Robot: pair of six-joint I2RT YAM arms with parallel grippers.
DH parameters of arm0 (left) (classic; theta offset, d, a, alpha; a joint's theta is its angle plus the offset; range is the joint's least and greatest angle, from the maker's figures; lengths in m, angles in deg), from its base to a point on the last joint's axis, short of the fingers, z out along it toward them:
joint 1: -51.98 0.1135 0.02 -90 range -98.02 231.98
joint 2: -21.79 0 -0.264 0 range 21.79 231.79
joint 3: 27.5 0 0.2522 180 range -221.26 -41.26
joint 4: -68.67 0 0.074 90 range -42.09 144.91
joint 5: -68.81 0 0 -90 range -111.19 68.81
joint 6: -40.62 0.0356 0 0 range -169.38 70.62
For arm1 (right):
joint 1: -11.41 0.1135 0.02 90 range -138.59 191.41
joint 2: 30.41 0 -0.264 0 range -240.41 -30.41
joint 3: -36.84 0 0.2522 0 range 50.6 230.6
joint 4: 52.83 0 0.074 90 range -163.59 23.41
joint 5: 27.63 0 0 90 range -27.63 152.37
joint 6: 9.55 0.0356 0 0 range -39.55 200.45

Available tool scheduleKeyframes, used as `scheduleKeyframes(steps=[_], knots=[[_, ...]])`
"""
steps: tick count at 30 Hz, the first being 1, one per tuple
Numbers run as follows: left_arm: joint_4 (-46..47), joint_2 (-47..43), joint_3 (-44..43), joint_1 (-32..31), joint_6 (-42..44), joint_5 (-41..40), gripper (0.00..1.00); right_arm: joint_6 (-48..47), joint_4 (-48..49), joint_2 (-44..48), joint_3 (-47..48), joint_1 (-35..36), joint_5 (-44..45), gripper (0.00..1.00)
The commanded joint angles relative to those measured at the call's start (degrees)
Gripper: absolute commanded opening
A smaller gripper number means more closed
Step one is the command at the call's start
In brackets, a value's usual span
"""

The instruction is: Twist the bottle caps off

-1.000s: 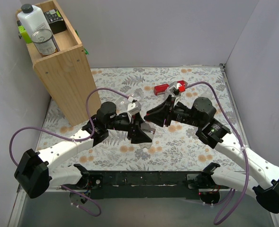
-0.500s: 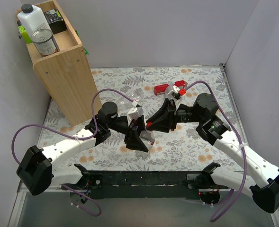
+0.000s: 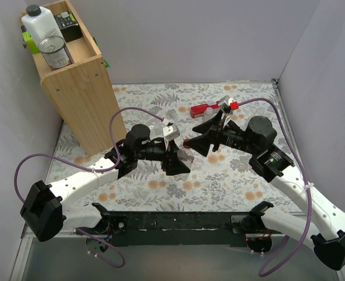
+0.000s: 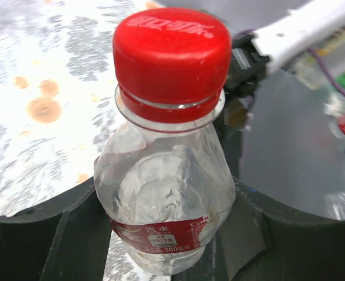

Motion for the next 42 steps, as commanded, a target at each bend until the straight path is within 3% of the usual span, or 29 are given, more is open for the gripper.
scheduleKeyframes(steps=[1,6,29,35,39,42], knots=[[-3.94,-1.07,-1.86,-0.66,1.97,-15.47,0.19,2.02,-2.8,2.06,1.79,-0.1,14.2,0.83],[-3.85,-1.78,-1.15,-1.1,1.35,-20.24,0.19,5.45,-6.14,-0.22,1.35,1.31,22.39,0.78],[-5.17,-0.55,-1.77,-1.98,1.97,-22.35,0.18,7.83,-0.34,-6.03,1.52,8.69,24.06,0.54],[-5.34,-0.63,-1.77,-2.42,2.23,-22.7,0.18,8.09,0.1,-6.38,0.91,8.78,24.42,0.37],[-5.17,-1.07,-1.59,-2.51,2.32,-21.3,0.18,7.48,0.1,-5.68,-0.06,8.69,25.12,0.08],[-3.94,-1.86,-1.33,-2.42,2.23,-17.37,0.18,4.41,0.62,-4.36,-0.41,8.69,23.64,0.01]])
